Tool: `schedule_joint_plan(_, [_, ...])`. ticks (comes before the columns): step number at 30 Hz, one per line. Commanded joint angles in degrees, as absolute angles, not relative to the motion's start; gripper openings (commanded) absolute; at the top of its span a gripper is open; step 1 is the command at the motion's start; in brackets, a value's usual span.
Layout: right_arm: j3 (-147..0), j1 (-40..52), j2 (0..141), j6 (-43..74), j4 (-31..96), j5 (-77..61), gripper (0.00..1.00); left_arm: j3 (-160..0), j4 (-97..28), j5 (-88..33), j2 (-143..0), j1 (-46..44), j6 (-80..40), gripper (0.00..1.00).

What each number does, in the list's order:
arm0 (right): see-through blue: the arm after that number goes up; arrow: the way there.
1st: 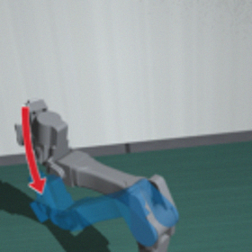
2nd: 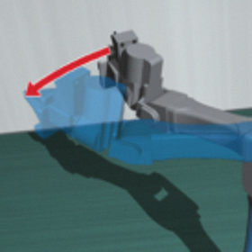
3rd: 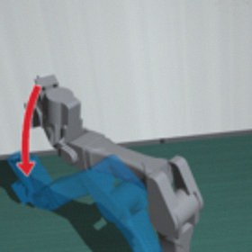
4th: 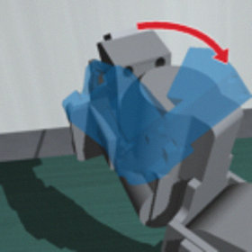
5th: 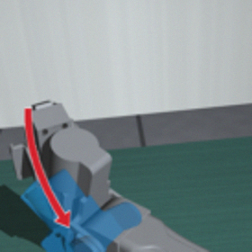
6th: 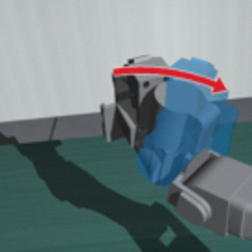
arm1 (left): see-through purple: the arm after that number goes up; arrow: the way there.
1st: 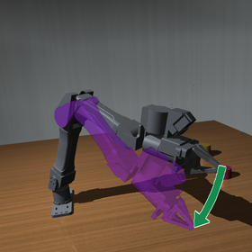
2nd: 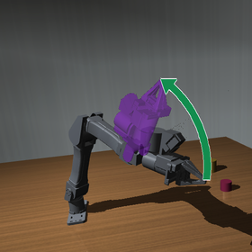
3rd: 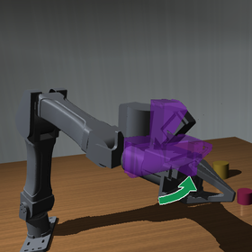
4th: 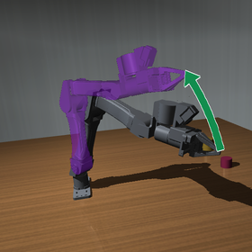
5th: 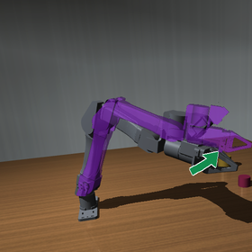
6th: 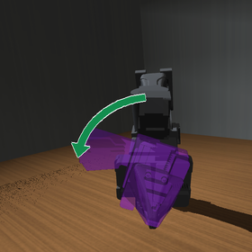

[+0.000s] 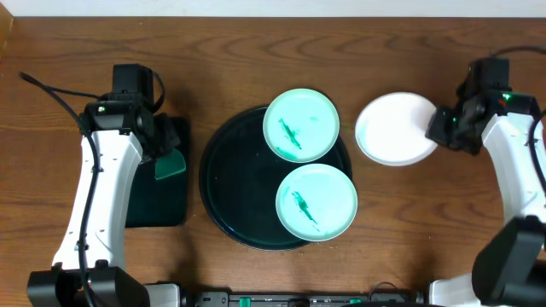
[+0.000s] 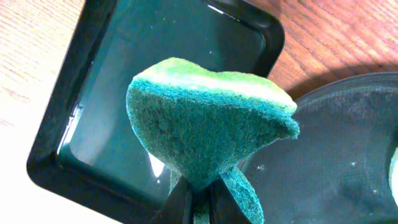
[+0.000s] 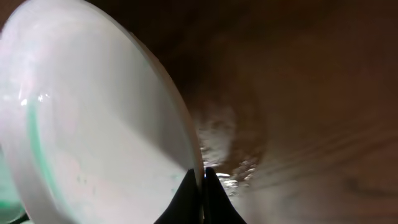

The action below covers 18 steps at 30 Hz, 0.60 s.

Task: Clean dirty plates on tray and stack at the side
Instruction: 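Lift the white plate with the right gripper and place it right of the tray, then move the right gripper back and grip a pale green plate's rim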

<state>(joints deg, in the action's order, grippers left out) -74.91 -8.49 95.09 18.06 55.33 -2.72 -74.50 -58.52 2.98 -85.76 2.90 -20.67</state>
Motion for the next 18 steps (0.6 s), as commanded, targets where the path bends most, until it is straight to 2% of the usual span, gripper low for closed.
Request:
schedule_joint_plan(1, [-71.26,-9.98,96.84,19.27,53.17,-0.82,0.01,-74.32,-58.04,3.68,-85.95,3.09,-19.53,0.07])
schedule_joint_plan(7, [-64.2,-9.98,97.41,19.27,49.01,-0.01,0.01,-74.32,-57.98,3.68,-85.95,3.09,-19.51,0.07])
schedule_joint_plan(8, [-63.88,-9.98,97.41,19.25,49.1,0.01,0.03,-74.32,-57.98,3.66,-85.95,3.09,-19.38,0.07])
schedule_joint_plan(10, [-63.75,-9.98,97.41,19.22,49.76,-0.03,0.18,-74.32,-58.0,3.01,-85.95,3.09,-18.63,0.07])
schedule_joint_plan(18, [-70.11,-8.62,97.3,13.34,55.16,-10.92,0.25,-74.26,-58.04,1.48,-86.7,3.09,-18.41,0.07])
